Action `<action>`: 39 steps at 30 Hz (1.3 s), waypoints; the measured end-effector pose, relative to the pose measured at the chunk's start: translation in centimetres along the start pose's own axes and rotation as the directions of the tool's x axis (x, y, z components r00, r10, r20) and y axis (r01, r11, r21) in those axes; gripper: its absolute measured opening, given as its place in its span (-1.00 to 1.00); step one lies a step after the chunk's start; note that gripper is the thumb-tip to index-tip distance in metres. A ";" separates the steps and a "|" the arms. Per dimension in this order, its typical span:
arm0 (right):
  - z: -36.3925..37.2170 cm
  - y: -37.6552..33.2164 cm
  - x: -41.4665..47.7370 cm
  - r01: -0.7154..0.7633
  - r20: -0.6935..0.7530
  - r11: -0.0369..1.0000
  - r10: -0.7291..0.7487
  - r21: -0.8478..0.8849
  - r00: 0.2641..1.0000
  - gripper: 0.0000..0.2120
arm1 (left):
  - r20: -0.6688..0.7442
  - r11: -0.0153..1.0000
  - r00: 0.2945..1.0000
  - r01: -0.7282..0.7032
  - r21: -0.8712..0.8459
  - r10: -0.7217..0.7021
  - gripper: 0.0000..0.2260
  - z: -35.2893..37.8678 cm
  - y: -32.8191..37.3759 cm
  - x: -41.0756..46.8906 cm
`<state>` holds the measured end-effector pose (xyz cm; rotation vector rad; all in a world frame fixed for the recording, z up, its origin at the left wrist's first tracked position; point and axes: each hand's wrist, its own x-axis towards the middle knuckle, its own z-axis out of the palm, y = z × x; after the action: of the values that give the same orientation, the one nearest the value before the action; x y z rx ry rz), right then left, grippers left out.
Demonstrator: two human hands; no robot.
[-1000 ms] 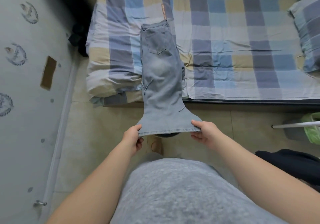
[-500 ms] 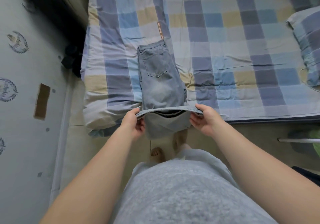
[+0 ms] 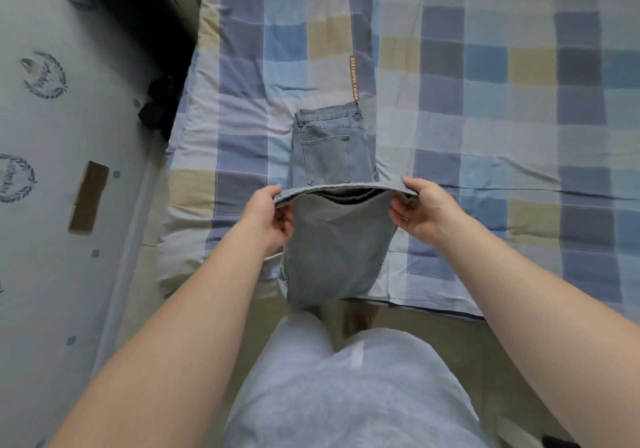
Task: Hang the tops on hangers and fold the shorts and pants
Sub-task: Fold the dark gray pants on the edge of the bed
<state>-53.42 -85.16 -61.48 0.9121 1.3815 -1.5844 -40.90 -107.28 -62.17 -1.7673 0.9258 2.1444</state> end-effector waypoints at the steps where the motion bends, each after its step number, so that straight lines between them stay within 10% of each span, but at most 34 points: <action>1: 0.8 -1.3 1.4 0.003 0.003 1.000 -0.003 -0.002 1.000 -0.87 | 0.006 1.000 1.000 -0.012 0.002 0.012 -0.72 0.8 1.3 1.3; 18: 11.4 -10.1 32.6 0.073 -0.001 0.983 -0.074 -0.167 0.997 -0.83 | -0.064 0.948 0.982 -0.154 0.279 0.179 -0.72 8.0 14.3 32.9; 20: 11.0 -9.1 34.3 0.068 0.091 0.985 -0.054 -0.159 0.994 -0.59 | 0.015 0.960 0.984 -0.175 0.219 0.177 -0.58 7.9 13.1 34.6; 28: 7.5 -4.9 33.8 -0.067 0.276 0.998 0.063 0.005 0.959 -0.27 | 0.223 0.981 0.966 -0.160 0.110 0.133 -0.50 6.6 9.3 33.2; 39: 1.2 6.1 25.8 -0.202 0.144 0.978 0.193 0.051 0.971 -0.44 | -0.024 0.912 0.972 -0.211 0.352 0.234 -0.80 -1.3 -3.1 25.2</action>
<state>-58.07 -89.78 -87.23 0.9305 1.1126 -1.5177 -44.67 -111.24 -87.04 -1.6273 1.4847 1.8993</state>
